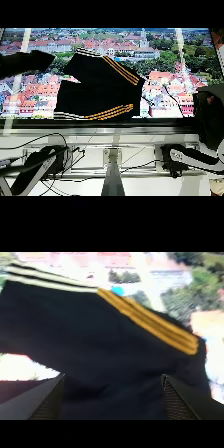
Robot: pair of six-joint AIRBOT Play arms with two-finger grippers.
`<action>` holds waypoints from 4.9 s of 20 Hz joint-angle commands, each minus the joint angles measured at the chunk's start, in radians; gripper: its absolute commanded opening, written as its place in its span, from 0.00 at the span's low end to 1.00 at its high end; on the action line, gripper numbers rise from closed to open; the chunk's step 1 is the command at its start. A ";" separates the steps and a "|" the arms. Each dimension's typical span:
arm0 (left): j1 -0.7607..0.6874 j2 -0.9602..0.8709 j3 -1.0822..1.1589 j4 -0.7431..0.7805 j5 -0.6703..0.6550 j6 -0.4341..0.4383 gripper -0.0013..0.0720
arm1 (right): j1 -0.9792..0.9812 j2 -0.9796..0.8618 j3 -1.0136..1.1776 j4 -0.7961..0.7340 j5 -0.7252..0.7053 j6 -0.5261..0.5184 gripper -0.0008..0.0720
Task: Fold the clothes and pants, and hang the long-sleeved shirts on hangers.
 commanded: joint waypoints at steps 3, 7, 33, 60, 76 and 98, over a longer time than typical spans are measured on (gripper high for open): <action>0.023 0.107 -0.002 0.355 -0.268 -0.081 0.96 | -0.157 -0.025 -0.322 0.197 0.175 -0.002 0.04; -0.056 0.113 -0.062 0.357 -0.269 -0.047 0.96 | -0.208 -0.025 -0.744 0.531 0.235 -0.064 0.04; 0.041 -0.203 -0.341 0.126 0.013 -0.071 0.96 | 0.085 -0.052 -1.337 0.910 -0.254 -0.081 0.63; 0.523 -0.254 -0.532 0.170 -0.119 0.070 0.96 | 0.084 -0.051 -1.316 1.114 -0.426 -0.325 0.04; 0.515 -0.505 -0.578 -0.058 -0.037 0.208 0.24 | 0.084 -0.051 -1.316 1.115 -0.457 -0.325 0.04; 0.516 0.350 0.098 -0.610 0.286 0.402 0.03 | 0.085 0.520 -0.616 1.611 -0.106 -0.443 0.04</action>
